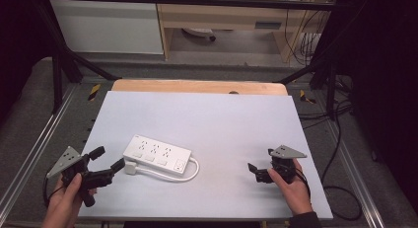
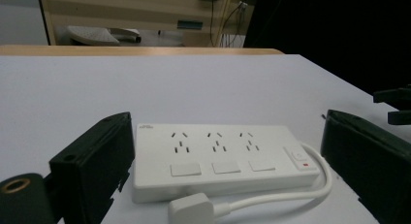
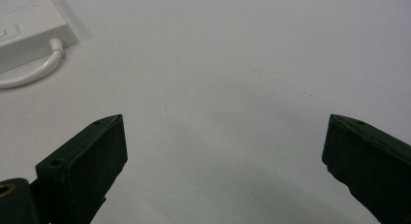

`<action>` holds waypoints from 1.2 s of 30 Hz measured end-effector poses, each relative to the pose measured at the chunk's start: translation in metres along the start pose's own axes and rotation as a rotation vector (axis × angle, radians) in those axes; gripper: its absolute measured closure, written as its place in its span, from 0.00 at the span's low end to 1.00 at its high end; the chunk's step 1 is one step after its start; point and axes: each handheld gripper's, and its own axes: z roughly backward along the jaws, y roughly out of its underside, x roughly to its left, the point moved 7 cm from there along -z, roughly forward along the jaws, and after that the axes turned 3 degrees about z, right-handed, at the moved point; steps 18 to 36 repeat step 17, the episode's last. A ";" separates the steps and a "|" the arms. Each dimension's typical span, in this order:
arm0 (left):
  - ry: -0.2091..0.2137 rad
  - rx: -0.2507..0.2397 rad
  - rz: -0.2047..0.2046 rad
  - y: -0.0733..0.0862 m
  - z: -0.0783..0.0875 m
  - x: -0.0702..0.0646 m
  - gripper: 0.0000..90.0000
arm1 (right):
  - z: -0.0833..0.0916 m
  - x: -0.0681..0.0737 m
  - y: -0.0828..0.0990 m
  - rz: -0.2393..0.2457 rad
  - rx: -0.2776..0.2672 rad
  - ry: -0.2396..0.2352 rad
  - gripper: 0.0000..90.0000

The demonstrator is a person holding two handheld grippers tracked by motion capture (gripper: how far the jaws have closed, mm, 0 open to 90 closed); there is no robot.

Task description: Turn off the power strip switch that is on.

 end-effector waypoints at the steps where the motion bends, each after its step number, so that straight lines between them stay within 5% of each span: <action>1: -0.005 0.005 -0.004 0.002 0.000 0.001 0.06 | 0.000 0.000 0.000 -0.001 0.001 0.000 0.03; 15: 0.000 0.115 -0.052 0.042 -0.007 -0.003 0.07 | -0.003 -0.006 0.002 -0.021 0.015 0.045 0.02; 17: 0.004 0.116 -0.057 0.042 -0.010 -0.005 0.07 | -0.007 -0.012 0.004 -0.026 0.029 0.084 0.02; 36: 0.004 0.116 -0.057 0.042 -0.010 -0.005 0.07 | -0.007 -0.012 0.004 -0.026 0.029 0.084 0.02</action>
